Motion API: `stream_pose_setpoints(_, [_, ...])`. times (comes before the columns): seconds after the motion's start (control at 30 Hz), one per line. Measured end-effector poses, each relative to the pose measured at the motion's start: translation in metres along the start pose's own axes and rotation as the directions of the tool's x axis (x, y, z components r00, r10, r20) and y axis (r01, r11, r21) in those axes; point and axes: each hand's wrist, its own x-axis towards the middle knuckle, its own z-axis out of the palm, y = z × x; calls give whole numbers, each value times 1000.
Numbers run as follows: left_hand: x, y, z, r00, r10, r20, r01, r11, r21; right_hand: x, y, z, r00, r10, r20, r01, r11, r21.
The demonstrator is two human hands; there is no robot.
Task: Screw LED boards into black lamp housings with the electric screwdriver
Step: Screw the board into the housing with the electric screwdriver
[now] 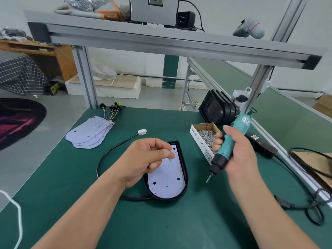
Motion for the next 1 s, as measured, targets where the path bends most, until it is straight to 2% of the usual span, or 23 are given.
stream_pose_setpoints(0.23, [-2, 0, 3, 1000, 9, -18, -6, 990, 143, -7, 14, 31, 999, 4, 32, -7, 995, 100])
stream_pose_setpoints(0.53, [-5, 4, 8, 1000, 9, -11, -6, 973, 231, -8, 28, 53, 992, -129, -13, 126, 929, 349])
stream_pose_setpoints(1.0, [-7, 2, 12, 999, 31, 28, -37, 972, 234, -16, 31, 48, 964, -257, 69, 208, 889, 408])
